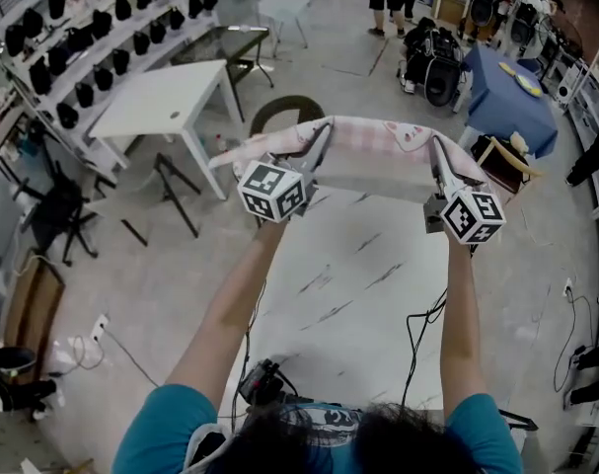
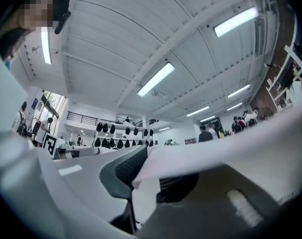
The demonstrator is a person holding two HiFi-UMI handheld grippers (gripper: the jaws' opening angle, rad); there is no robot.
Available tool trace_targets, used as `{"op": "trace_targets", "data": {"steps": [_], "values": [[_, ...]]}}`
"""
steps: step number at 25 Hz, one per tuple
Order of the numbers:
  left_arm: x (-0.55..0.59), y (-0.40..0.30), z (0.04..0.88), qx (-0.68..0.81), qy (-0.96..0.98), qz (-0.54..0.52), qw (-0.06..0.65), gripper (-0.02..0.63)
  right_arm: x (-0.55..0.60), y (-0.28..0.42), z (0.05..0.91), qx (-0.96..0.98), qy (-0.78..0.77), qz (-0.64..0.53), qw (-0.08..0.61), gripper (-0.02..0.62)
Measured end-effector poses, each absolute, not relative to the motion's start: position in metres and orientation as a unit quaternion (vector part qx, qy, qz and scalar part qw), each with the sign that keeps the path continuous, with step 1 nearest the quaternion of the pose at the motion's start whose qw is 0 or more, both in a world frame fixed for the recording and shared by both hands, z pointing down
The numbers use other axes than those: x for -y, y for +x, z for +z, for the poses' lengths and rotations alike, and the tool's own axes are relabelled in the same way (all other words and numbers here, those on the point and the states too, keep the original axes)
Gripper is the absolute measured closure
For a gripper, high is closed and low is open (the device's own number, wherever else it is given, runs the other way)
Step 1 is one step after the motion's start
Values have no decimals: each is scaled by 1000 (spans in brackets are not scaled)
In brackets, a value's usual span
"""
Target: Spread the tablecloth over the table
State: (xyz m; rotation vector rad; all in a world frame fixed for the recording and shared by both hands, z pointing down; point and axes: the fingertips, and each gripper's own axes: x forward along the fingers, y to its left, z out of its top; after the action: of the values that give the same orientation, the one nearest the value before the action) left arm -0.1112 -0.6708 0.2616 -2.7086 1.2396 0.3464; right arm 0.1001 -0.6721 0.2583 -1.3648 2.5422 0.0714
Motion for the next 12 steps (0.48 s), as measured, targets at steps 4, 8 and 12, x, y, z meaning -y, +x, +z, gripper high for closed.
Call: {"op": "trace_targets", "data": {"steps": [4,8,12], "values": [[643,-105,317,-409,-908,89,34,557,643,107,321,-869,-479,-36,123,549],[618,-101,352,-405,-911,73,3,560,611,114,367,-855,-486,-102,147,552],[592,-100,378,-410,-909,69,-28,561,587,117,393,-844,-491,-147,156,554]]}}
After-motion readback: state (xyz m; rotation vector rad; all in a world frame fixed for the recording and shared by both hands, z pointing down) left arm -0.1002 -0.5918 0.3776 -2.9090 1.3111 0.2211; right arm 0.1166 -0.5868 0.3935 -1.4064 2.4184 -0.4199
